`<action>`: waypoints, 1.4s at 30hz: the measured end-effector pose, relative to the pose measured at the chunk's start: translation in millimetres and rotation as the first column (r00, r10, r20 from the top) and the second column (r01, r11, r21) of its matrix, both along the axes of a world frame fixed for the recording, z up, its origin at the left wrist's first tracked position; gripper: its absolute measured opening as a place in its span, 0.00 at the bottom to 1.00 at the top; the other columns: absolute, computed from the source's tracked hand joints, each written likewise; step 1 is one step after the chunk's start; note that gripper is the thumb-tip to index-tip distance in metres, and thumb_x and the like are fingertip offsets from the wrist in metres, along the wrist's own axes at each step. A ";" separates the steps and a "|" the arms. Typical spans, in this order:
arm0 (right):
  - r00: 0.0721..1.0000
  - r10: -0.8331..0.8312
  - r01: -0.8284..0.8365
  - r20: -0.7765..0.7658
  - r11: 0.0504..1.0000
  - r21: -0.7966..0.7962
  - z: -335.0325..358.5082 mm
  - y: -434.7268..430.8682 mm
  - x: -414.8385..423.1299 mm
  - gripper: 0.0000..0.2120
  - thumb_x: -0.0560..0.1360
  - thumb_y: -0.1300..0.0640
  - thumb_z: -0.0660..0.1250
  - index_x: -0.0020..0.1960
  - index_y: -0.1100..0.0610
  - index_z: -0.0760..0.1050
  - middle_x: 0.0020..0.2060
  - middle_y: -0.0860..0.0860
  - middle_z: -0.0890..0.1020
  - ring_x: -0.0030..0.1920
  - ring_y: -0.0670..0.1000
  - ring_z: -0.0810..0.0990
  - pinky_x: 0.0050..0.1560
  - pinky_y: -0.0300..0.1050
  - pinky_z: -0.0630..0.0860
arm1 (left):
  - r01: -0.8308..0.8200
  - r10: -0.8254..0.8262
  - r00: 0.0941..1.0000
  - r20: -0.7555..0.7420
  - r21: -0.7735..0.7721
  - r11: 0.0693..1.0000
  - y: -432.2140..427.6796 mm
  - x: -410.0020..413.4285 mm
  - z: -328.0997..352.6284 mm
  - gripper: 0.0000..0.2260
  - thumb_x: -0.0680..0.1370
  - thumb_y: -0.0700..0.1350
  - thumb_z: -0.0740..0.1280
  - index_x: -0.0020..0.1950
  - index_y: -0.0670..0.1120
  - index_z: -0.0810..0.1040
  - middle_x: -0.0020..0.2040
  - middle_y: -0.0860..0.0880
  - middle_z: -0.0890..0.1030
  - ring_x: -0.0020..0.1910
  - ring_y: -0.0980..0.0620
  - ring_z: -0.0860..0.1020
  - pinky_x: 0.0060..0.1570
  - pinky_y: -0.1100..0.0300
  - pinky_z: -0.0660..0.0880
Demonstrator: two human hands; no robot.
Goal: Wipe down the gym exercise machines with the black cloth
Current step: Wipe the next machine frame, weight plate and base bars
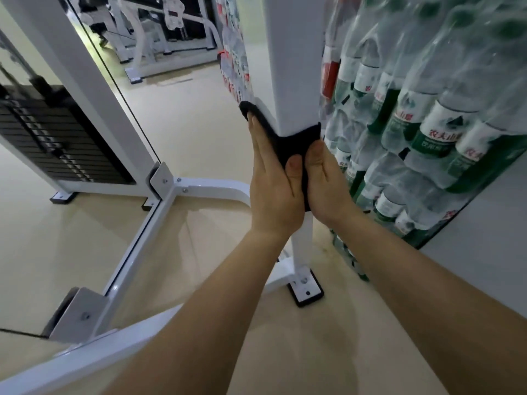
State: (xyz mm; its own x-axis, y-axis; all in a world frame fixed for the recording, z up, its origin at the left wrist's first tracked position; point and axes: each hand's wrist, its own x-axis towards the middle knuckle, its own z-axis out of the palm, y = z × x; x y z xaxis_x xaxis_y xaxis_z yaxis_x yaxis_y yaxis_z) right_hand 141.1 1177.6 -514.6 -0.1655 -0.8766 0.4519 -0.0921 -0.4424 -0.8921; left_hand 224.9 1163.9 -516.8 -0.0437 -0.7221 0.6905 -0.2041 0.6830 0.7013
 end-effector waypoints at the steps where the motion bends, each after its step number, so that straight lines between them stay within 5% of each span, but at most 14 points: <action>1: 1.000 0.000 0.000 0.000 1.000 0.026 -13.2 1.5 -0.5 0.20 0.85 0.54 0.45 0.72 0.57 0.66 0.65 0.47 0.77 0.68 0.45 0.75 0.69 0.40 0.70 | 0.011 -0.011 1.000 -0.001 0.021 1.000 0.5 -0.7 -13.2 0.36 0.83 0.60 0.49 0.81 0.37 0.42 0.82 0.40 0.49 0.81 0.48 0.54 0.73 0.65 0.60; 6: 0.998 -0.060 0.060 0.008 0.995 0.074 -66.7 4.5 -2.2 0.20 0.85 0.49 0.46 0.71 0.53 0.67 0.62 0.42 0.77 0.66 0.43 0.76 0.68 0.40 0.71 | 0.034 -0.035 0.999 0.011 0.066 0.997 0.0 -4.5 -64.6 0.38 0.82 0.62 0.49 0.81 0.38 0.40 0.82 0.39 0.49 0.81 0.46 0.54 0.74 0.62 0.61; 12: 0.997 -0.072 0.068 0.039 0.993 0.098 -122.6 4.2 -4.3 0.18 0.86 0.52 0.46 0.71 0.52 0.66 0.64 0.44 0.77 0.68 0.43 0.74 0.69 0.40 0.69 | 0.005 -0.009 0.999 0.043 0.089 0.996 -0.9 -5.9 -118.1 0.38 0.82 0.60 0.51 0.80 0.36 0.41 0.82 0.39 0.48 0.80 0.42 0.56 0.69 0.40 0.70; 18: 0.992 -0.125 0.123 -0.008 0.964 0.235 -180.1 9.0 -7.5 0.16 0.85 0.50 0.46 0.67 0.39 0.66 0.59 0.31 0.75 0.62 0.32 0.74 0.63 0.31 0.69 | -0.035 0.017 0.996 0.090 0.196 0.980 5.8 -8.1 -167.7 0.36 0.83 0.53 0.56 0.81 0.39 0.41 0.83 0.43 0.49 0.80 0.46 0.59 0.64 0.49 0.74; 22: 0.992 -0.123 0.116 0.007 0.956 0.270 -222.3 12.3 -11.2 0.22 0.84 0.45 0.47 0.74 0.50 0.67 0.63 0.43 0.78 0.66 0.43 0.76 0.69 0.45 0.71 | -0.030 -0.005 0.990 0.143 0.236 0.971 7.7 -6.4 -200.6 0.39 0.82 0.60 0.55 0.82 0.41 0.40 0.83 0.45 0.48 0.79 0.47 0.61 0.62 0.51 0.75; 26: 0.992 -0.120 0.125 -0.036 0.936 0.328 -261.0 15.7 -14.7 0.28 0.82 0.42 0.47 0.76 0.54 0.65 0.62 0.39 0.77 0.65 0.40 0.75 0.66 0.38 0.70 | -0.021 -0.034 0.972 0.234 0.225 0.974 5.7 -0.7 -237.7 0.42 0.79 0.69 0.48 0.82 0.41 0.40 0.83 0.46 0.50 0.77 0.45 0.65 0.58 0.51 0.77; 32: 0.990 -0.111 0.140 -0.092 0.889 0.435 -318.1 22.6 -18.6 0.24 0.83 0.43 0.46 0.76 0.49 0.65 0.63 0.41 0.76 0.59 0.34 0.75 0.59 0.27 0.69 | -0.072 -0.047 0.949 0.313 0.358 0.931 13.2 -0.7 -295.2 0.38 0.82 0.59 0.56 0.82 0.48 0.36 0.82 0.49 0.54 0.74 0.46 0.68 0.57 0.48 0.77; 35: 0.979 -0.108 0.185 -0.174 0.829 0.527 -349.5 29.4 -21.7 0.22 0.85 0.46 0.46 0.76 0.49 0.64 0.63 0.44 0.76 0.59 0.42 0.75 0.51 0.23 0.67 | -0.148 -0.065 0.902 0.426 0.448 0.882 19.3 -0.5 -330.6 0.38 0.82 0.52 0.60 0.81 0.51 0.35 0.80 0.49 0.62 0.70 0.45 0.72 0.54 0.47 0.77; 37: 0.976 -0.073 0.184 -0.205 0.781 0.597 -370.3 33.0 -24.0 0.24 0.85 0.45 0.46 0.77 0.50 0.63 0.66 0.50 0.77 0.62 0.49 0.76 0.55 0.33 0.70 | -0.200 -0.081 0.846 0.527 0.455 0.868 20.8 -0.2 -352.3 0.38 0.81 0.52 0.59 0.82 0.49 0.37 0.79 0.48 0.63 0.71 0.46 0.70 0.61 0.48 0.74; 39: 0.973 -0.044 0.180 -0.226 0.757 0.629 -385.3 34.8 -24.9 0.28 0.82 0.41 0.45 0.78 0.51 0.61 0.68 0.53 0.77 0.65 0.54 0.77 0.59 0.44 0.71 | -0.250 -0.074 0.742 0.667 0.378 0.892 19.5 1.5 -368.2 0.38 0.79 0.56 0.55 0.82 0.43 0.40 0.82 0.46 0.56 0.77 0.48 0.62 0.77 0.55 0.58; 42: 0.972 -0.038 0.181 -0.232 0.750 0.636 -394.9 33.9 -25.1 0.28 0.82 0.41 0.45 0.78 0.51 0.61 0.68 0.54 0.76 0.65 0.55 0.76 0.61 0.46 0.71 | -0.270 -0.078 0.677 0.732 0.346 0.898 14.5 4.0 -375.9 0.39 0.79 0.57 0.54 0.81 0.39 0.40 0.83 0.45 0.50 0.79 0.50 0.57 0.78 0.62 0.43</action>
